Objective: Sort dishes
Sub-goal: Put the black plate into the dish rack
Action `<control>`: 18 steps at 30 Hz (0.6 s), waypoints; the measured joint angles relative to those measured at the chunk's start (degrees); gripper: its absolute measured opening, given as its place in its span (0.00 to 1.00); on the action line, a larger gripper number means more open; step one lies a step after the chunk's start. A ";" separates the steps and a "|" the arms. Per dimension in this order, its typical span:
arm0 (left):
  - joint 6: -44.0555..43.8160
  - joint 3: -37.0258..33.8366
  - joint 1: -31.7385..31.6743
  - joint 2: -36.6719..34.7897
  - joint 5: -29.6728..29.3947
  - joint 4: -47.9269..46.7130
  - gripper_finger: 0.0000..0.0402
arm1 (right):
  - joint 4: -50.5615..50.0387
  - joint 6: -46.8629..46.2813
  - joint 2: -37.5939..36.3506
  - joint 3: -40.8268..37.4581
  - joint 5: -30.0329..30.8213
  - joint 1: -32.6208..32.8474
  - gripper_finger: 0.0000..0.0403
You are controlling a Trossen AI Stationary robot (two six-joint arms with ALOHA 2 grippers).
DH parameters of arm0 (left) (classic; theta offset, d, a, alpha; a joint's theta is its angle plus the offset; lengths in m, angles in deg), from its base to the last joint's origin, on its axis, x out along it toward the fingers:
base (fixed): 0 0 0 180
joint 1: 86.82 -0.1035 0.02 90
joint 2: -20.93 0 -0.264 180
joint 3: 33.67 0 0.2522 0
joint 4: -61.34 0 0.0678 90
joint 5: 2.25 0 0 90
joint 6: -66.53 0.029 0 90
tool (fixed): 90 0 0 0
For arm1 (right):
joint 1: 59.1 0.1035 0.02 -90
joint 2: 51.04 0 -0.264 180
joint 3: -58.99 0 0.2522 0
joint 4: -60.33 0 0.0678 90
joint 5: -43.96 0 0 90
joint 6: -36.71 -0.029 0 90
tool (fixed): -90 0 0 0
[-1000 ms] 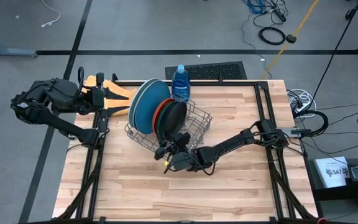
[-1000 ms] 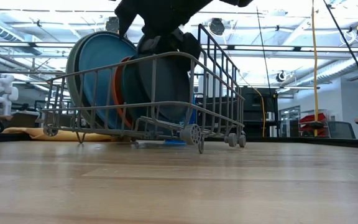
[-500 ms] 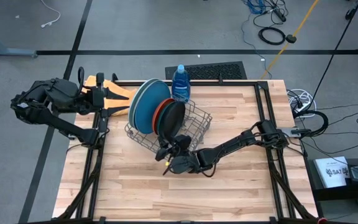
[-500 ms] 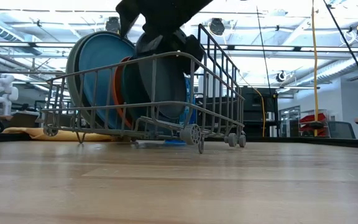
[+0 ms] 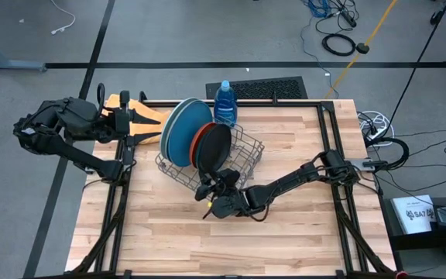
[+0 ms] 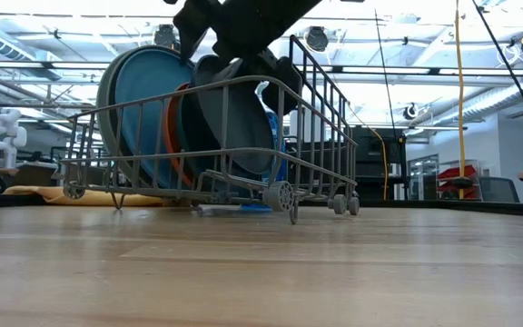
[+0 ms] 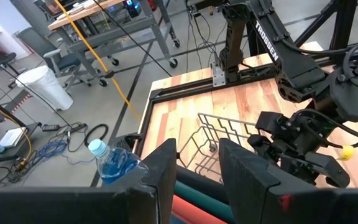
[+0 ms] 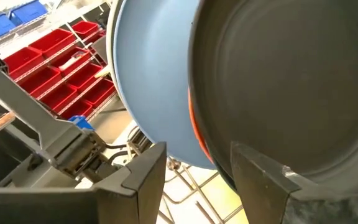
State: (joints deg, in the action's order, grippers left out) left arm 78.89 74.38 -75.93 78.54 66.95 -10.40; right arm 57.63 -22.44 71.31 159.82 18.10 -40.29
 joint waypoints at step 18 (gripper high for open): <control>0.02 0.00 0.00 0.02 0.00 0.00 0.31 | 29.69 53.68 -3.29 -0.02 -0.19 0.75 0.34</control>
State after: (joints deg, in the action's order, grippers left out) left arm 78.91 74.38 -75.93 78.56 66.95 -10.40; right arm 87.32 31.24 68.01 159.80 17.91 -39.55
